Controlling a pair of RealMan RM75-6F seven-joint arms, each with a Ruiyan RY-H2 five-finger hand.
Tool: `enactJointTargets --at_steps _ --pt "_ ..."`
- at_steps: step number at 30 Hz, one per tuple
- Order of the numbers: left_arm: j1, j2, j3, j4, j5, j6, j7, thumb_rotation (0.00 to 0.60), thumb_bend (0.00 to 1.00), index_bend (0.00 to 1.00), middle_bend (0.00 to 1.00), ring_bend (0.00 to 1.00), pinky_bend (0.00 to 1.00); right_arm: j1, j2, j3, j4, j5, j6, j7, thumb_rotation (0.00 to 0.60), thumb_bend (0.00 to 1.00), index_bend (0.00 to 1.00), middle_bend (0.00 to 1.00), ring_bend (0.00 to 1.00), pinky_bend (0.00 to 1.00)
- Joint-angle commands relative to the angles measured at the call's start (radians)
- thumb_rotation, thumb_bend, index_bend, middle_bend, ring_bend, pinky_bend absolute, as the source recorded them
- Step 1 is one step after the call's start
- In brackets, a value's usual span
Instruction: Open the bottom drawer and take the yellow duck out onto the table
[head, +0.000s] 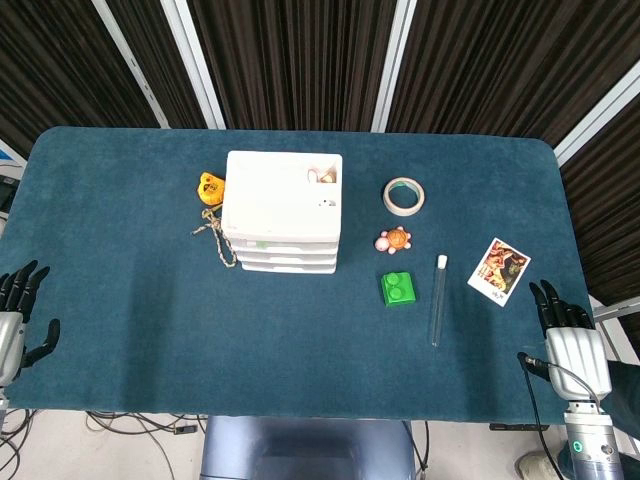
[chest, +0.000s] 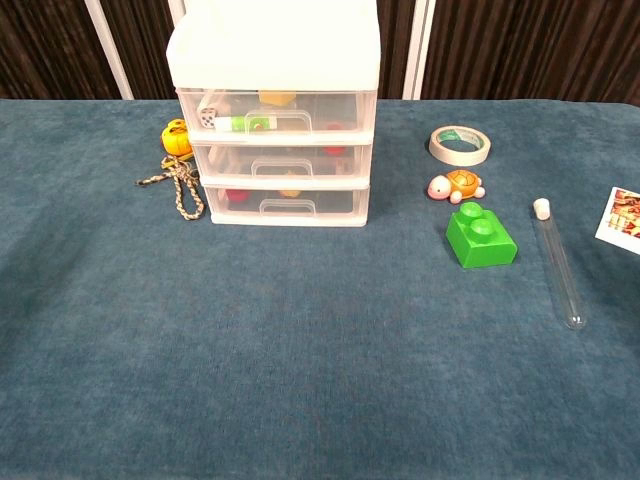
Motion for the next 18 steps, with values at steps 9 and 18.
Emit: enactJointTargets --at_steps 9,18 --pt "0.006 0.002 0.004 -0.004 0.01 0.011 0.001 0.6 0.48 0.05 0.0 0.0 0.0 -0.002 0.007 -0.008 -0.005 -0.013 0.001 0.007 0.6 0.16 0.0 0.08 0.25 0.25" --pt "0.004 0.0 0.006 -0.005 0.011 0.007 0.01 0.6 0.48 0.05 0.0 0.0 0.0 -0.003 0.009 -0.008 -0.008 -0.007 -0.002 0.008 0.6 0.16 0.0 0.08 0.25 0.25"
